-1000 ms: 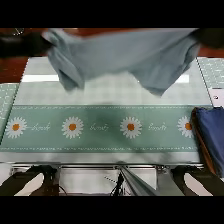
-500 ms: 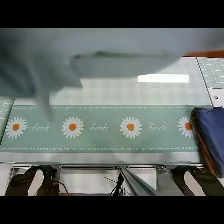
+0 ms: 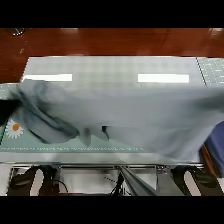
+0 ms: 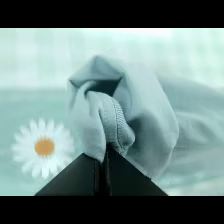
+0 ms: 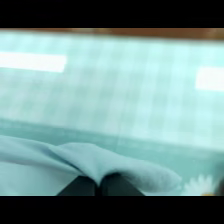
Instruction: Fold the shirts.
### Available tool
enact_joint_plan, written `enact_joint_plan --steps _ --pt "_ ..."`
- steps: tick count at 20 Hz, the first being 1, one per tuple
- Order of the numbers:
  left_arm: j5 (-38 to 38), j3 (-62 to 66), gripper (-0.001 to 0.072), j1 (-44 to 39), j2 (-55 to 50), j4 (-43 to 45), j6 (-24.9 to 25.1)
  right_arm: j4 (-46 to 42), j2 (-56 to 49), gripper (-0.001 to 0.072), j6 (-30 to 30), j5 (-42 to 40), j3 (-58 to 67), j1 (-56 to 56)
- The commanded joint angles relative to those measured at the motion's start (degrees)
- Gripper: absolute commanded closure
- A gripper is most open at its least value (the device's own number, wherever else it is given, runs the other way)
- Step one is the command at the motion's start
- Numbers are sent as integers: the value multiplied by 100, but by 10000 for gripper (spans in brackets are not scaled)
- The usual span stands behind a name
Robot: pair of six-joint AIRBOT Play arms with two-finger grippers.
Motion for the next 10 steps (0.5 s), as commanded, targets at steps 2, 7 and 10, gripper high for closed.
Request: enact_joint_plan --steps 2,7,10 --pt "1508 -2640 687 -437 24 -616 800 -422 306 691 50 -1174 -2824 0" --pt "3746 -2920 686 -1351 -1405 -861 929 229 -1495 691 -160 -3099 -3233 0" --pt "4553 -2356 686 -1519 -2555 -863 925 671 -3042 691 -306 -3528 -2568 0"
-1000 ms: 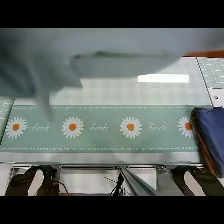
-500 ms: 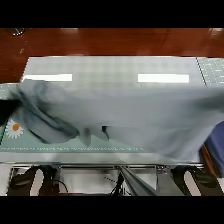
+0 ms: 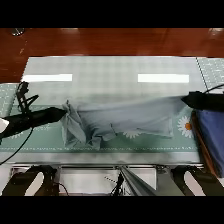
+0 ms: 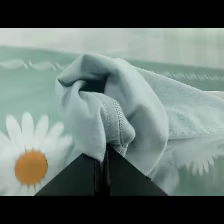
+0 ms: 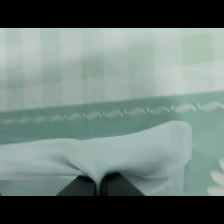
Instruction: Fold the shirts.
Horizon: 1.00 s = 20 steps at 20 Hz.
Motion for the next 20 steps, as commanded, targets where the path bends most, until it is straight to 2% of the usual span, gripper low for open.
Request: enact_joint_plan --steps 1,5,6,7,8,11,13,15,18,20 --pt "1158 490 686 -243 -1331 -68 76 614 -1683 691 -216 -782 575 0" --pt "595 1379 678 -234 -2546 -70 74 1353 -3230 680 -254 -625 1843 0" --pt "376 1521 537 -234 -2739 -66 76 1624 -3477 461 -258 -562 2028 0" --pt "83 1670 173 -221 -2896 -28 79 1794 -3644 139 -278 -466 2162 0" --pt "-234 1851 4 -149 -2983 223 81 1829 -3735 85 -385 -317 2286 -7" --pt "-1462 2516 3 577 -2870 1150 -118 1403 -3650 85 -634 476 2684 -426" --pt "-1692 2616 4 1314 -2457 1172 -184 697 -3390 86 -778 1051 2739 -999" --pt "-1609 2367 4 1980 -1897 994 -490 31 -3012 86 -756 1141 2310 -1596" --pt "-1602 1029 4 2170 -1141 140 -518 326 -2275 95 -686 105 382 -2227" --pt "-1604 -31 4 1821 -957 -560 -116 793 -1902 95 -769 -623 -935 -2271"
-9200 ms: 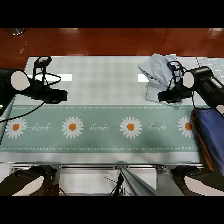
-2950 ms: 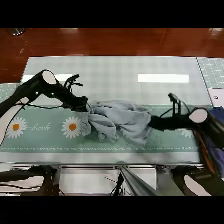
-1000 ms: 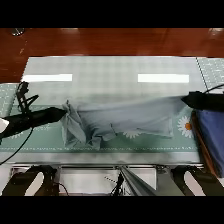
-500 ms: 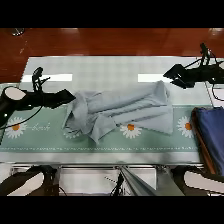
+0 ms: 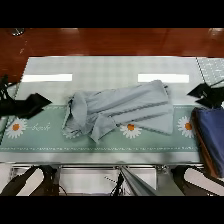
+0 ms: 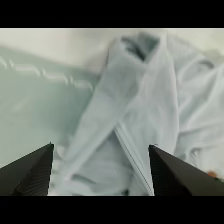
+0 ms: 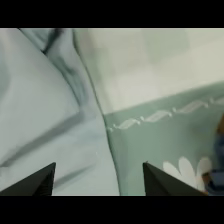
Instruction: Fold the shirts.
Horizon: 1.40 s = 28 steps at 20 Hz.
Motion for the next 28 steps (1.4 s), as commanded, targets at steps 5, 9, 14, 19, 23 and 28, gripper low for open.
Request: enact_joint_plan --steps 5,9,14,19,23,28 --pt "374 -2151 4 -1292 341 -1982 1049 1132 640 95 -824 -970 -2465 -330" --pt "1659 -2142 4 -2396 76 -2811 1281 1132 640 95 -852 -933 -2465 -330" --pt "2660 -1803 679 -3174 -498 -3381 1801 1134 640 95 -1049 -929 -2450 -330" --pt "2702 -1080 688 -2957 -682 -3373 1919 1130 466 95 -1043 -1161 -1775 -330" --pt "2634 -636 687 -2503 -682 -3373 1969 1200 -352 95 -979 -767 -957 -330" --pt "2601 -610 687 -2214 -684 -3373 1969 1220 -1394 95 -1067 -538 -326 94"
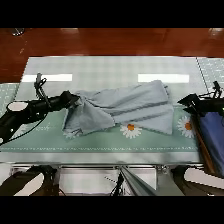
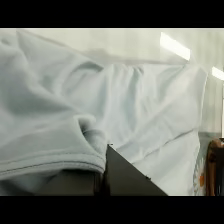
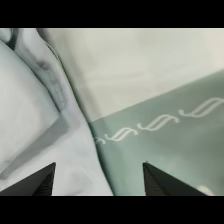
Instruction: Fold the shirts.
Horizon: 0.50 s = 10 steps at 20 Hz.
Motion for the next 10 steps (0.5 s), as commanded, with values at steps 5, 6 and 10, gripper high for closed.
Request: enact_joint_plan --steps 5,6,10 --pt "-234 66 687 131 -4 -4 13 -17 -1349 95 96 20 1244 782" --pt "-240 66 687 131 -4 -4 13 20 -1443 95 175 20 1414 804" --pt "-238 66 687 131 -15 -4 13 28 -1676 95 367 17 1757 824"
